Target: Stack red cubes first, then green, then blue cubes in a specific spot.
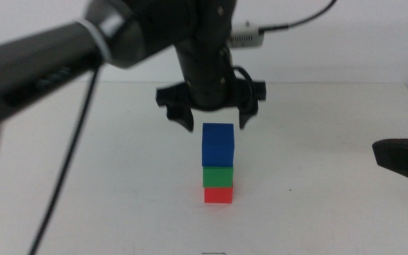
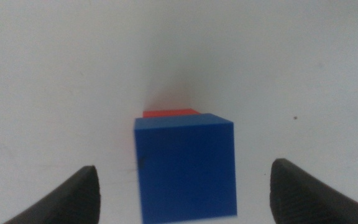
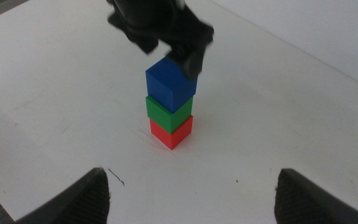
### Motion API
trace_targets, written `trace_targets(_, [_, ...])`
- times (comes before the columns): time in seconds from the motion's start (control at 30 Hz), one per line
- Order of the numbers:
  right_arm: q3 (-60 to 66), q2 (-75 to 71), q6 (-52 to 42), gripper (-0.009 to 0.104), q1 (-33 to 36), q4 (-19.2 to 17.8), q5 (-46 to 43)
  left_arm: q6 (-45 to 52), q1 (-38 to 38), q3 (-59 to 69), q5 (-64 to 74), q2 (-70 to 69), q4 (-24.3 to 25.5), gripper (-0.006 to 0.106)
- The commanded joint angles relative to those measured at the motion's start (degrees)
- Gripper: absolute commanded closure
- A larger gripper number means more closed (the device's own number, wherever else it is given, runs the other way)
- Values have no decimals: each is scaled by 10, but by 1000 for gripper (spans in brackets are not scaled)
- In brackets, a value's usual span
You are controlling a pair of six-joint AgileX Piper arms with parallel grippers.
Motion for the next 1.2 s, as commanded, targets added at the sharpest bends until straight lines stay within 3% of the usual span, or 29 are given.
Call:
trace_targets(0.0, [-14,-3,-3,27,-4,1,-39,11,0,-15,3,-64,17,7])
trace_targets(0.3, [-14,-3,-3,27,-4,1,-39,52,0,-12,47,-195,93,7])
trace_targets(0.53, [-14,-3,-3,27,-4,1,-39,153,4,-10,47,-287,155,7])
trace_targets(0.67, [-14,-4,-3,27,-4,-4,-39,160,52,22,46,-348,139,7])
trace_targets(0.97, [-14,-4,-3,27,-4,-5,-39,265,241,174,-37,-509,72,7])
trace_targets(1.17, [-14,-4,-3,27,-4,-5,-39,273,303,240,-93,-589,70,7])
